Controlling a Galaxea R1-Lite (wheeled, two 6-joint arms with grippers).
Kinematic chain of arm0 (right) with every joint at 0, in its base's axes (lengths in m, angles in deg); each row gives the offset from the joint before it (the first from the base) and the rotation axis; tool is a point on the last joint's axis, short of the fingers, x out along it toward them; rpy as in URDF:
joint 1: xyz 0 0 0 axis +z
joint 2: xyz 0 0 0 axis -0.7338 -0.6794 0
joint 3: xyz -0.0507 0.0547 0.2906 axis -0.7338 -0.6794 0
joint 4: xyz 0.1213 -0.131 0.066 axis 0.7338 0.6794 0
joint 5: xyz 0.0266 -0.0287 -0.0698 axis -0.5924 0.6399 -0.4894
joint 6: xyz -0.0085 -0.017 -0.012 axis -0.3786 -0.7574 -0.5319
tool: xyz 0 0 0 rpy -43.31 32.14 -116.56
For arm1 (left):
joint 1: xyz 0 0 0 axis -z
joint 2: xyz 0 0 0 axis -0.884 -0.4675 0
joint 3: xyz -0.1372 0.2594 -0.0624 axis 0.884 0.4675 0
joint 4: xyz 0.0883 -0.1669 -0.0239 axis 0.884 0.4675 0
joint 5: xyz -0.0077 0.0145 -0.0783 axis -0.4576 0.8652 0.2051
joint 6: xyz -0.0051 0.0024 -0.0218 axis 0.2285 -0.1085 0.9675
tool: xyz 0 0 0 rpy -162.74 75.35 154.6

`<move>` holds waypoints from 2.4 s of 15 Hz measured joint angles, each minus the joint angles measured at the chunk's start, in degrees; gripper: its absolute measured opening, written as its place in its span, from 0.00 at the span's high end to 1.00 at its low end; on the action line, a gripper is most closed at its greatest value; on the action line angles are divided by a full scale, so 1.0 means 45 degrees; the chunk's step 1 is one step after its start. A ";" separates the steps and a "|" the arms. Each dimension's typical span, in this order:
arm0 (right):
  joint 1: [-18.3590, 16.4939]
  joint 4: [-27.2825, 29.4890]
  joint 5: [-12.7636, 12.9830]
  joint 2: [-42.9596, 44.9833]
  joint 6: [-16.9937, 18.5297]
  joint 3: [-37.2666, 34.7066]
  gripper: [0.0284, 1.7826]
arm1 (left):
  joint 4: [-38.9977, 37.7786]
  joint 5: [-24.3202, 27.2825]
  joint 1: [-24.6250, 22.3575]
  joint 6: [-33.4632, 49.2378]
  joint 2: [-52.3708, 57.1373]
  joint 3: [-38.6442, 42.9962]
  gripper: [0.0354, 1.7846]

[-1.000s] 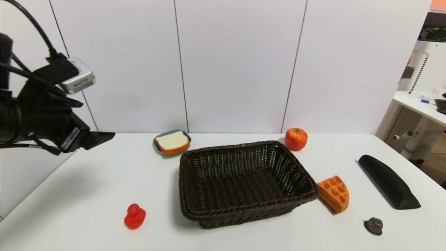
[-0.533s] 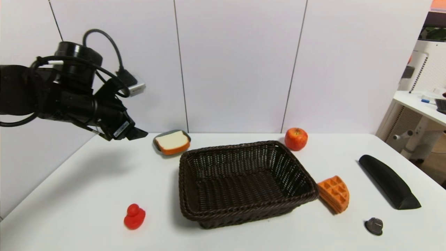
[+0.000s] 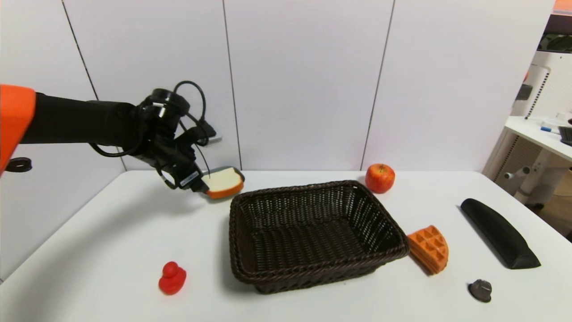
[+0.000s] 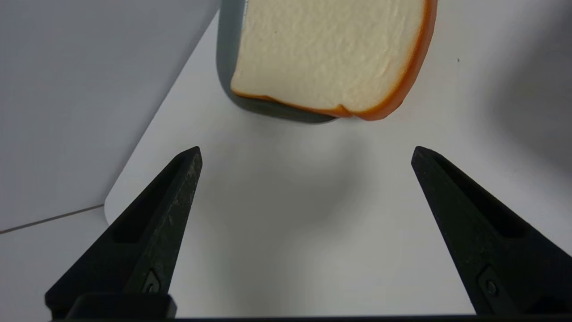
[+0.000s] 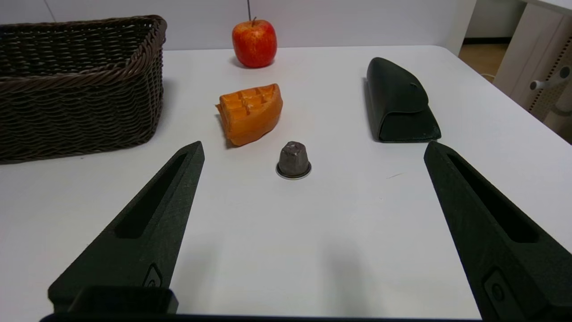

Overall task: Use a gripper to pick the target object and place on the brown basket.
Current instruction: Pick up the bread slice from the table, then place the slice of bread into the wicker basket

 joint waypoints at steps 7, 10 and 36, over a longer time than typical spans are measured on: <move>0.0000 0.0005 0.0000 0.0000 0.0000 0.0000 0.05 | -0.0073 -0.0079 0.0848 0.0179 -0.1934 -0.0992 0.06; 0.0000 0.0000 0.0000 0.0000 0.0000 0.0000 0.05 | -0.0084 -0.0073 0.0945 0.0195 -0.2389 -0.1178 0.06; 0.0000 -0.0005 0.0000 0.0000 0.0000 0.0000 0.05 | -0.0249 -0.0024 0.0601 0.0030 -0.2167 -0.2617 0.87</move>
